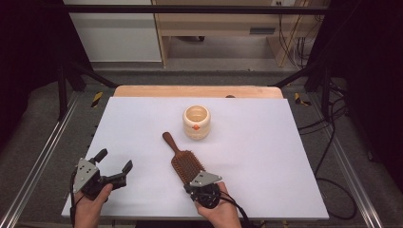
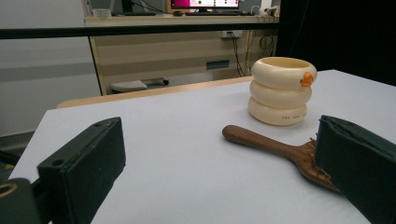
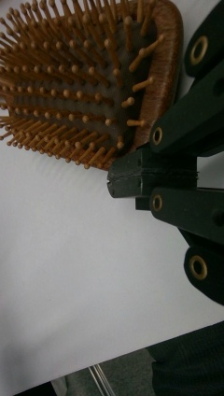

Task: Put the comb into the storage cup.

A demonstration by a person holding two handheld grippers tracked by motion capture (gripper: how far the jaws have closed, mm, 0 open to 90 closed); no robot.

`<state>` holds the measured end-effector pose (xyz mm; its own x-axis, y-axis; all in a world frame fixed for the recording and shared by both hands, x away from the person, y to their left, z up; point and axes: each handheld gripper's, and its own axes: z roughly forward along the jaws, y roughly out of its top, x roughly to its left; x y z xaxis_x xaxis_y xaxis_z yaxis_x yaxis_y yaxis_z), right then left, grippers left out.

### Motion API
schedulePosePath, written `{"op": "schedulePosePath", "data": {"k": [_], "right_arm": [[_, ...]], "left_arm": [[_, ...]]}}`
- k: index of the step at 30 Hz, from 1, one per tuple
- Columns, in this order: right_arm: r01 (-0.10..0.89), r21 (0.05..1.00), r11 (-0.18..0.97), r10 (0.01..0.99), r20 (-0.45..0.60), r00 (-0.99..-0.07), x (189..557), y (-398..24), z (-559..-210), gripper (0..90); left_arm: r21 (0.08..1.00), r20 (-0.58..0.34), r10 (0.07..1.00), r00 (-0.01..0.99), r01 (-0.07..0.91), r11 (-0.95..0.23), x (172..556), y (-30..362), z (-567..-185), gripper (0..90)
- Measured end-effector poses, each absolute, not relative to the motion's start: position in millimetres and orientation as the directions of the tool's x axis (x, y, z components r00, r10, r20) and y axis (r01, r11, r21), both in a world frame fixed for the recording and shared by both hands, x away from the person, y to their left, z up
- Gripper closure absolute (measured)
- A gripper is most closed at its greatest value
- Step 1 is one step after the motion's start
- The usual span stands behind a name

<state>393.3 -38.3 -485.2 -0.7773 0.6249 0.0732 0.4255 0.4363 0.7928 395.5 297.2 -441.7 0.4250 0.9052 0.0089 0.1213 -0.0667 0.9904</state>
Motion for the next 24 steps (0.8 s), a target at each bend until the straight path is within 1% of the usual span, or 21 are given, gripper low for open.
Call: {"op": "schedulePosePath", "data": {"k": [24], "right_arm": [[0.454,0.790,0.412,0.677,0.068,-0.733,405,-67,-480,90.0]], "left_arm": [[0.990,0.011,0.904,0.427,0.121,-0.070,396,297,-442,2.3]]}}
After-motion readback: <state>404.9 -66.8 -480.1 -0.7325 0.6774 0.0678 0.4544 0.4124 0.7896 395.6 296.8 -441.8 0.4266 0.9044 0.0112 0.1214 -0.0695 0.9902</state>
